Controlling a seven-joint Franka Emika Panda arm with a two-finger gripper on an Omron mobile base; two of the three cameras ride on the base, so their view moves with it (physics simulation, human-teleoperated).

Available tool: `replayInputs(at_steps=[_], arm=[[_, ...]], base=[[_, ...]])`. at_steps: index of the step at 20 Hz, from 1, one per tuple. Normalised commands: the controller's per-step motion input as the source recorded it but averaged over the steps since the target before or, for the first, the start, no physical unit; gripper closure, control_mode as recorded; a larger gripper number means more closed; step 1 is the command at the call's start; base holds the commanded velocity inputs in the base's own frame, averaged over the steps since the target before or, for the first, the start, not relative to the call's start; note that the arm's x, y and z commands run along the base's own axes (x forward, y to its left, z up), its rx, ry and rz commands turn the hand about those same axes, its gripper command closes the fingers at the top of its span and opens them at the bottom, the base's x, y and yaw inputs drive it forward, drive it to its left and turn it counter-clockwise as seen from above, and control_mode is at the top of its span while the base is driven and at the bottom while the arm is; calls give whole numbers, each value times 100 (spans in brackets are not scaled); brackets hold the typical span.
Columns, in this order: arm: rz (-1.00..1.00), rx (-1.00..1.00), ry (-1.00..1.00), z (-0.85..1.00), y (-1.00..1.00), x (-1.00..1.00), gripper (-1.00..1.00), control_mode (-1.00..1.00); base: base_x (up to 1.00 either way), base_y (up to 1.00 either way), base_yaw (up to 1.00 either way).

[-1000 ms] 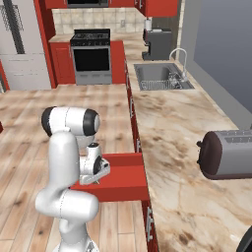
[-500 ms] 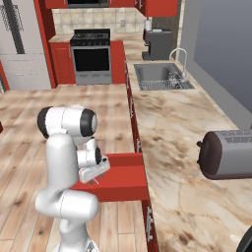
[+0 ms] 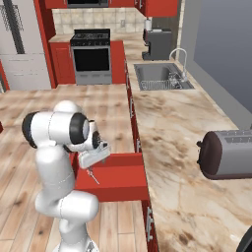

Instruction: Pick up the metallic utensils from the counter and place them in the open drawer. Make sure not to pick up any wooden utensils.

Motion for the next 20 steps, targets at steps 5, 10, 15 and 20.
replayInputs(at_steps=[5, 10, 15, 20], arm=[[0, 7, -5, 91, -21, -64, -100, -100], [1, 0, -5, 88, -10, -100, -100, -100], [0, 2, -3, 49, 0, -100, -100, -100], [-9, 20, -24, 59, -1, -96, -100, -100]], base=[[0, 0, 0], [0, 0, 0], [0, 0, 0], [0, 0, 0]])
